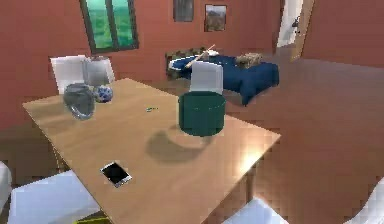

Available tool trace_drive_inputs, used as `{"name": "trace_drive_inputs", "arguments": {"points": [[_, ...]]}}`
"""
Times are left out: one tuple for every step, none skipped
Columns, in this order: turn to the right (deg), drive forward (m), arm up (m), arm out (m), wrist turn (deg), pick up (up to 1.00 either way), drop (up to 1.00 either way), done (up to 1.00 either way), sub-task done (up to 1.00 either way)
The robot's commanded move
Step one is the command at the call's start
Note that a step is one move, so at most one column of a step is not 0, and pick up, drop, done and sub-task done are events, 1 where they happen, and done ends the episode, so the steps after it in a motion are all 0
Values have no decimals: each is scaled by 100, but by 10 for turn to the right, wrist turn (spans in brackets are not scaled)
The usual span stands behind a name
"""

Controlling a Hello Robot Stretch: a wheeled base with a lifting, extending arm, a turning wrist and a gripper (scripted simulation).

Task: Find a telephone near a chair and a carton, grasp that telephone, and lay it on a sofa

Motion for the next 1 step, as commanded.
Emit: {"name": "trace_drive_inputs", "arguments": {"points": [[-450,0,0,0,0,0,0,0,0]]}}
